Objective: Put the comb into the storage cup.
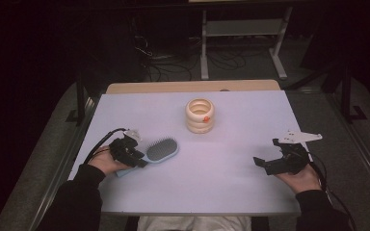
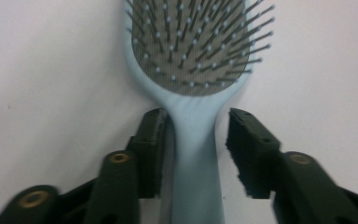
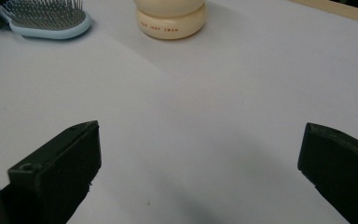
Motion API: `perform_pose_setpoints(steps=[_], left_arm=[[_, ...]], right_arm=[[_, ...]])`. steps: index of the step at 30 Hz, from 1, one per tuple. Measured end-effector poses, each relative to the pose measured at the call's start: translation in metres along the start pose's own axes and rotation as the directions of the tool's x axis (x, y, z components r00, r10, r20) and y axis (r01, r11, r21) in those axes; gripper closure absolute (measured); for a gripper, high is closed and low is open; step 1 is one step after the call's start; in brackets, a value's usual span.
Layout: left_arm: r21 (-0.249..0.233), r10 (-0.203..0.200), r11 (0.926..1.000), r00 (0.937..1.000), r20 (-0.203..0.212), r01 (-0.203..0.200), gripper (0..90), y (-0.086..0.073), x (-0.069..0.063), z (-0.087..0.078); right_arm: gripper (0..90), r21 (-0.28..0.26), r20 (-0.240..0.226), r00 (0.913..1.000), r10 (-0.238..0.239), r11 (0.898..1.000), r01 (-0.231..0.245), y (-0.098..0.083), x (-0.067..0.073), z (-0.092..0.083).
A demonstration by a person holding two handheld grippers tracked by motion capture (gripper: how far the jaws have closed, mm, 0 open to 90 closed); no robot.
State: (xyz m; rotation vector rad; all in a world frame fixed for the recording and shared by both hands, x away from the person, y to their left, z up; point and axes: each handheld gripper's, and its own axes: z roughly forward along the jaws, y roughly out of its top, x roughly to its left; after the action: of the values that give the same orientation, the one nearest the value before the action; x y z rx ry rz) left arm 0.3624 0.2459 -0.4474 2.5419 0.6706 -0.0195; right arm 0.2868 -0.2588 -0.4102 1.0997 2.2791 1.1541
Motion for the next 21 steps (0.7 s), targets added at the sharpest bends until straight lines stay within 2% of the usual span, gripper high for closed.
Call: perform_pose_setpoints(steps=[5, 7, 13, 21], left_arm=[[0.005, 0.008, 1.0000, 0.9999, -0.010, -0.008, 67.6, -0.0015, 0.0003, 0.0001], [0.008, 0.026, 0.9996, 0.9995, -0.020, -0.026, 68.7, -0.0014, -0.0007, -0.0002], [0.003, 0.041, 0.9992, 0.9984, -0.038, -0.041, 69.8, -0.0024, -0.0026, -0.0004], [-0.009, 0.066, 0.9978, 0.9970, -0.040, -0.066, 69.8, -0.0022, -0.0050, -0.0021]], right_arm=[[0.0, 0.006, 0.002, 1.0000, -0.002, 1.000, 0.002, -0.0001, -0.0001, 0.0006], [0.0, 0.007, 0.003, 1.0000, -0.002, 1.000, 0.002, -0.0002, -0.0001, 0.0007], [0.0, 0.009, 0.003, 1.0000, -0.004, 1.000, 0.004, -0.0003, 0.0002, 0.0010], [0.0, 0.006, 0.002, 1.0000, -0.003, 1.000, 0.003, -0.0002, 0.0000, 0.0004]])
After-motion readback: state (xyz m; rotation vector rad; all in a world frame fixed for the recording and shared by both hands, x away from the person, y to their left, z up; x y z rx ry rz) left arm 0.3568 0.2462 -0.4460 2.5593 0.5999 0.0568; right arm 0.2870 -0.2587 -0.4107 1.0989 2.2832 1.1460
